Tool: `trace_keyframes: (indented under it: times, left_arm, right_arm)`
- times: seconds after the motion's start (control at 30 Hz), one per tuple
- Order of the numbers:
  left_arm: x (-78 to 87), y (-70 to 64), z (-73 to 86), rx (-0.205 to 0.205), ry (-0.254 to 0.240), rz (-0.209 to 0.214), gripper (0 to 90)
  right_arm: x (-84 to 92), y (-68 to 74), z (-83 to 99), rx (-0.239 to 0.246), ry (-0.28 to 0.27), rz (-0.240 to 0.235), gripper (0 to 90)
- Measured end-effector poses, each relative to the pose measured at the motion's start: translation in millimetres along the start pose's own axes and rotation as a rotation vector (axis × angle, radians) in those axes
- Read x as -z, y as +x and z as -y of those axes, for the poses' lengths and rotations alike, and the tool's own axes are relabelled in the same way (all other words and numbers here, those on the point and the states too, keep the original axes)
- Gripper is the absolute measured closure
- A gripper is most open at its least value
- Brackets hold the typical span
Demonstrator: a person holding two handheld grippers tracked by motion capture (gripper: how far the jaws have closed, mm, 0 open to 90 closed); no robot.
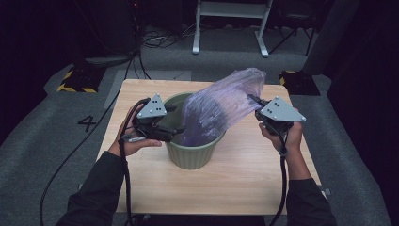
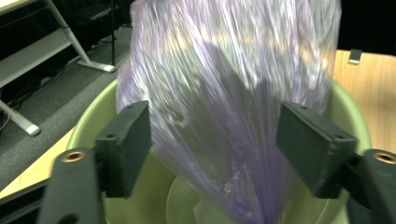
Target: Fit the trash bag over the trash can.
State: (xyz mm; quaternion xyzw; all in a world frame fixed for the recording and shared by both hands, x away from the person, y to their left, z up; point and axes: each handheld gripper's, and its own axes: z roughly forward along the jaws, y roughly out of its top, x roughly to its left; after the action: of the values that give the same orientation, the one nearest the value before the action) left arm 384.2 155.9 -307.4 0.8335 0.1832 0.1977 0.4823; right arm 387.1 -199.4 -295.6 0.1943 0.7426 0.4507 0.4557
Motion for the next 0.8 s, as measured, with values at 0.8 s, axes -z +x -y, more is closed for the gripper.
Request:
trace_keyframes:
  times: [0.8]
  left_arm:
    - [-52.1, -49.3, -34.1, -0.154, 0.086, 0.015, 55.0]
  right_arm:
    - [-7.5, 60.8, -25.0, 0.115, -0.042, -0.151, 84.1]
